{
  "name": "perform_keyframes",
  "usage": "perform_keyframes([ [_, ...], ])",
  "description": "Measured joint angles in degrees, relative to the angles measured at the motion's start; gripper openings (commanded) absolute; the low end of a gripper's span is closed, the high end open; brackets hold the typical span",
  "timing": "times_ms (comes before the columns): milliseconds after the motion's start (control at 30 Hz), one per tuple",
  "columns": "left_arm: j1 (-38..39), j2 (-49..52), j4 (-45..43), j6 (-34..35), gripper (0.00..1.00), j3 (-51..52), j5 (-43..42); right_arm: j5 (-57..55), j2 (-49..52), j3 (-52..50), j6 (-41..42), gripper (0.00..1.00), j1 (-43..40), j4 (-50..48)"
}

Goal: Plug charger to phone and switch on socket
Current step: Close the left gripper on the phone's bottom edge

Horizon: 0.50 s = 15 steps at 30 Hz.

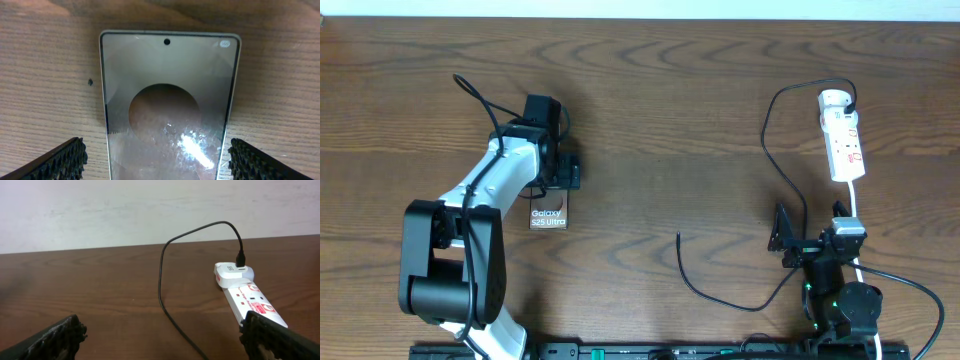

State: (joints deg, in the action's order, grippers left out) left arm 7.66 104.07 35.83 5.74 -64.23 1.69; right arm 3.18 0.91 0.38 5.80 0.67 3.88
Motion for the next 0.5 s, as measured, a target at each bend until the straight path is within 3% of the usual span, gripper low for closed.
perform_keyframes([
  [500,0.0,0.0,-0.9,0.0,0.9,0.2,0.0,0.0,0.0,0.0,0.0,0.99,0.0,0.0],
])
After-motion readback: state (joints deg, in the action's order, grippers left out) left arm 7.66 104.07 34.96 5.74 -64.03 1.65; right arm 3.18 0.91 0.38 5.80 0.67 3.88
